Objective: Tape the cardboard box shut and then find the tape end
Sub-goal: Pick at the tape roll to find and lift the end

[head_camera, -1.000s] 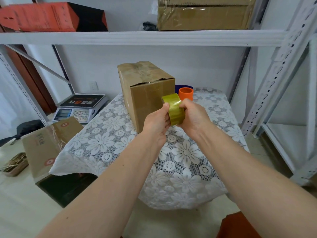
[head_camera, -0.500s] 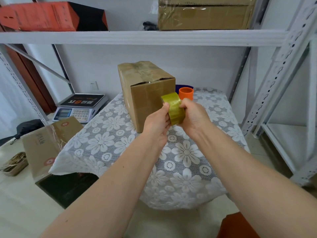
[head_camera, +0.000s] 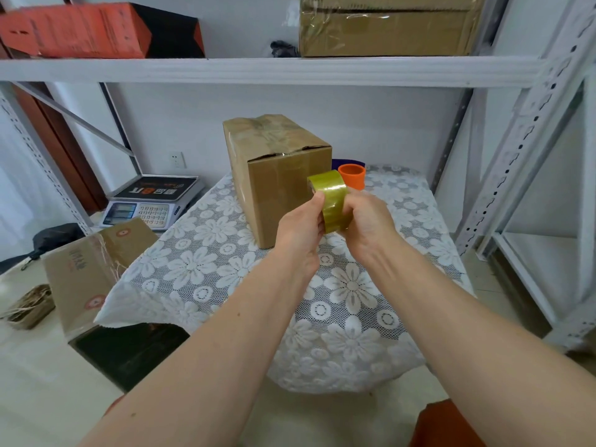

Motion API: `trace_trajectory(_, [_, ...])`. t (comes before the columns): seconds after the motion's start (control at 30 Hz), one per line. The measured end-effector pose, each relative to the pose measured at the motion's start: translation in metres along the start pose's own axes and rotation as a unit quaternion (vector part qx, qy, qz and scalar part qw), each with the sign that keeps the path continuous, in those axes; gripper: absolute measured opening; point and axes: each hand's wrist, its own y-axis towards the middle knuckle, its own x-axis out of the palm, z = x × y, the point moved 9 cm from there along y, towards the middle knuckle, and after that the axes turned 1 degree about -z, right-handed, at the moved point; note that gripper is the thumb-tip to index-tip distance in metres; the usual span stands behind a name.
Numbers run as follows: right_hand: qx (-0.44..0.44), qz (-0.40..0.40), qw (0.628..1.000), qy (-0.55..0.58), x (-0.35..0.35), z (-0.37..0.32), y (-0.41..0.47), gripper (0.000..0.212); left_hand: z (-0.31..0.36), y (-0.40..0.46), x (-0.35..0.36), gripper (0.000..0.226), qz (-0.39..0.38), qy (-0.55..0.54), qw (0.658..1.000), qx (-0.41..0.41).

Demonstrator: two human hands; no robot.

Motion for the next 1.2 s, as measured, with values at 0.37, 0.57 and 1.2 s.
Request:
trace_trajectory(0.37, [0.015,0.008,0.999,0.029,0.001,0.001,0.003,0.02,0.0,0.0,-0.002,0.022,0.017,-0.011,1.0,-0.005])
trace_trajectory(0.57, [0.001,-0.041,0.998,0.055,0.008,-0.003,0.001,0.018,0.001,0.001,-0.002,0.019,0.024,-0.017,0.999,-0.012])
trace_trajectory(1.2, [-0.047,-0.044,0.985,-0.158,0.003,-0.009,-0.001,0.013,0.0,-0.001,-0.007,0.022,0.027,-0.093,0.995,-0.029])
